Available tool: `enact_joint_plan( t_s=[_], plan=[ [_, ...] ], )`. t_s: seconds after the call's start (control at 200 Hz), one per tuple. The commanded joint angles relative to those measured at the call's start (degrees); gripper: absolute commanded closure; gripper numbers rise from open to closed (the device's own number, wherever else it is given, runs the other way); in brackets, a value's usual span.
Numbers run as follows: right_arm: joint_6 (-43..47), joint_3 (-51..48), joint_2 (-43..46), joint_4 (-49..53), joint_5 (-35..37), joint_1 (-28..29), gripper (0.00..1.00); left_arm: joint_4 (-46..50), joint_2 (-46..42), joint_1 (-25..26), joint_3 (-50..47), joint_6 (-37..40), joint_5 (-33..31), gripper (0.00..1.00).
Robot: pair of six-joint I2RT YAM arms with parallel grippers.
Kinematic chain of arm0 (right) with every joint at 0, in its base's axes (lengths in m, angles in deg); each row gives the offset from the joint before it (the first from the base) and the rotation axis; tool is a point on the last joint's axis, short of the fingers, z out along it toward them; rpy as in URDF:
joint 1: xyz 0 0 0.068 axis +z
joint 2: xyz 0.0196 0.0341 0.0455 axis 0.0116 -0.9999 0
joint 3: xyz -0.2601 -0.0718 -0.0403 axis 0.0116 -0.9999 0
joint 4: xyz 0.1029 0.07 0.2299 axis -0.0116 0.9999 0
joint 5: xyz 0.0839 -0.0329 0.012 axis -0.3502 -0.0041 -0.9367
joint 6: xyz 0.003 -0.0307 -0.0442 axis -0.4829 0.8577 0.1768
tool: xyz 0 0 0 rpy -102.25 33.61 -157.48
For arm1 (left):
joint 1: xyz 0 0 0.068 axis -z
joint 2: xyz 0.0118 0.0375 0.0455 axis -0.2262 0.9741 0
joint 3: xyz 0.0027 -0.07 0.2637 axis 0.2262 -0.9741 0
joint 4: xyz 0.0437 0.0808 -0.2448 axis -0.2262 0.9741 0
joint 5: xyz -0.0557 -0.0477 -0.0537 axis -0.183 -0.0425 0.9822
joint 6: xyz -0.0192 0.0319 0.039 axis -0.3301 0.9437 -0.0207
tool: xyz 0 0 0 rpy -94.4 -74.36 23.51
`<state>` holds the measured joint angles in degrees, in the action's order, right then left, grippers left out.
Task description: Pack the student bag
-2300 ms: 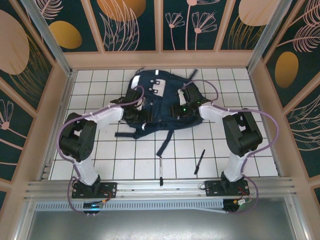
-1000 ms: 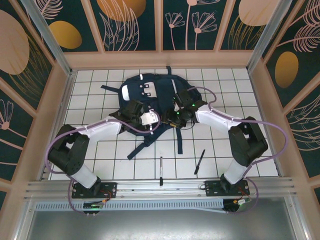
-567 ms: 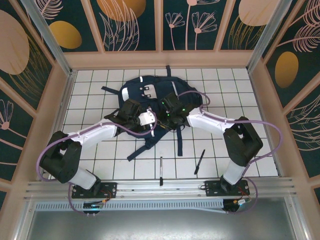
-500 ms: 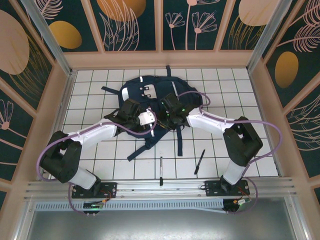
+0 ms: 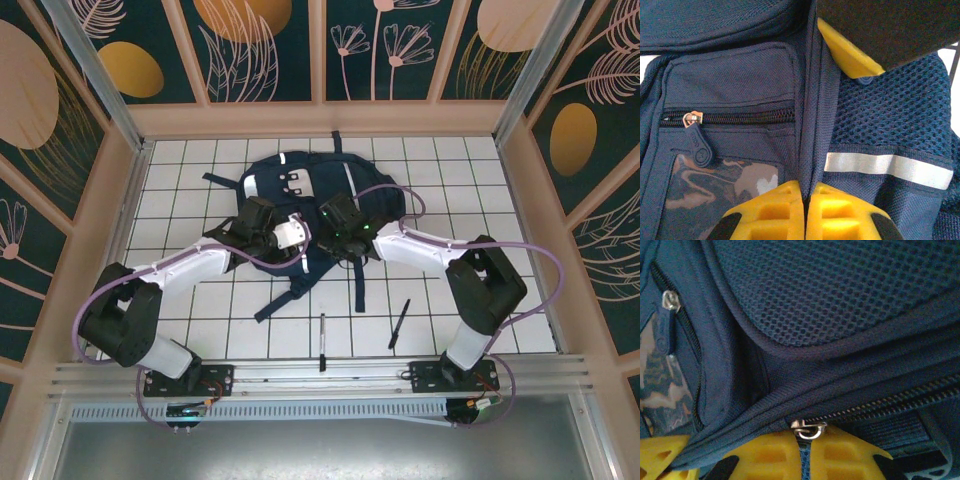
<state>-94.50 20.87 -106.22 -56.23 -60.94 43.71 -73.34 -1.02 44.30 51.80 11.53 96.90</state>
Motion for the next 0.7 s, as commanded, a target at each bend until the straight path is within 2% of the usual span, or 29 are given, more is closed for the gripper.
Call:
enact_joint_plan(
  t_s=[0.0, 0.155, 0.3, 0.405, 0.541, 0.696],
  plan=[
    [4.33, 0.22, 2.84, -0.8, 2.49, -1.99, 0.98, -3.74, -3.06, -1.05, -0.82, 0.63, 3.5, 1.0],
    [8.08, -1.97, 7.61, 0.52, -2.87, -6.03, 0.99, -4.62, -3.8, -2.84, -2.64, 3.44, 1.33, 1.0],
    [10.66, -6.99, 12.29, 1.28, -5.79, -12.72, 1.0, -5.85, -5.85, -4.17, -5.53, 7.04, 1.18, 1.0],
    [11.78, -10.81, 15.51, 0.23, -9.72, -19.94, 1.0, -5.74, -6.88, -4.42, -6.99, 9.21, 0.96, 1.0],
    [16.22, -12.71, 15.73, 0.59, -14.28, -25.92, 1.0, -7.51, -7.86, -5.17, -9.33, 10.88, 0.35, 1.0],
    [24.04, -11.28, 15.19, 4.11, -19.72, -28.05, 0.9, -8.07, -8.2, -7.16, -10.09, 13.23, -0.89, 1.0]
  ],
)
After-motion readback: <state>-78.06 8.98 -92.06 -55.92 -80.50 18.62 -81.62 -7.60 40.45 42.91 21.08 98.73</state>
